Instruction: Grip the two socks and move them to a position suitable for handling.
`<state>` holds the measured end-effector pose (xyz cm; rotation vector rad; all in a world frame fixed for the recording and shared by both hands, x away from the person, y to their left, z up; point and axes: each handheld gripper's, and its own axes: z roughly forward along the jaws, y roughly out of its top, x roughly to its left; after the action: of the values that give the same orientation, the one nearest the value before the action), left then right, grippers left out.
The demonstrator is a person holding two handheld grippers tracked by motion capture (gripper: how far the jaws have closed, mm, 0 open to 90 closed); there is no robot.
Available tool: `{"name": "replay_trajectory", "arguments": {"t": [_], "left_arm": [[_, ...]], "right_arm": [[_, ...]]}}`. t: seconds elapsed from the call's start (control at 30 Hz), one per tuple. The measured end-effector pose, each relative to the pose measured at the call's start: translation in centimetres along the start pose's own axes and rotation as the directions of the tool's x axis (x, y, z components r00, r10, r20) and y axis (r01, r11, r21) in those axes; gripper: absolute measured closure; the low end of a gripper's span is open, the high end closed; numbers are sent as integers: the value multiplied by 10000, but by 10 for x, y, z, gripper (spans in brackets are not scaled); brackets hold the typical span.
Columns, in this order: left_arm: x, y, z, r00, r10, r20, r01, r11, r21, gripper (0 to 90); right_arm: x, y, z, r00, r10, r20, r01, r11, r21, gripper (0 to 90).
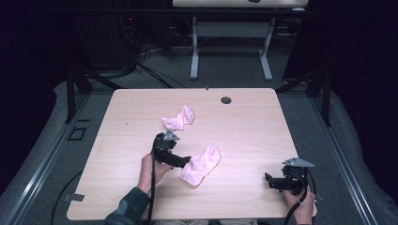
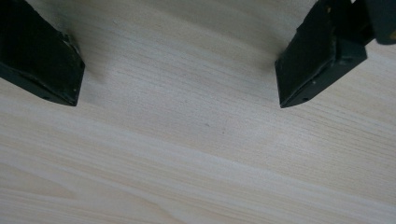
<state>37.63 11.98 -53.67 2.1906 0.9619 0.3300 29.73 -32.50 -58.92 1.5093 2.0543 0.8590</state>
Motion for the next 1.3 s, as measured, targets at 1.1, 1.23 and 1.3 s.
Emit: {"name": "replay_trajectory", "arguments": {"t": [1.1, 1.23, 1.3], "left_arm": [[115, 90, 109, 9599, -2123, -1830, 2350, 9655, 1125, 422], [115, 87, 113, 9557, -2150, -2008, 2406, 9641, 1126, 537], [114, 86, 113, 9548, -2043, -2159, 2314, 9668, 1087, 567]], "right_arm": [[-1, -1, 0, 10000, 14, 77, -13, 9999, -103, 13], [0, -1, 0, 10000, 40, 89, -39, 9999, -114, 13], [0, -1, 0, 9999, 59, 110, -57, 9999, -97, 13]]}}
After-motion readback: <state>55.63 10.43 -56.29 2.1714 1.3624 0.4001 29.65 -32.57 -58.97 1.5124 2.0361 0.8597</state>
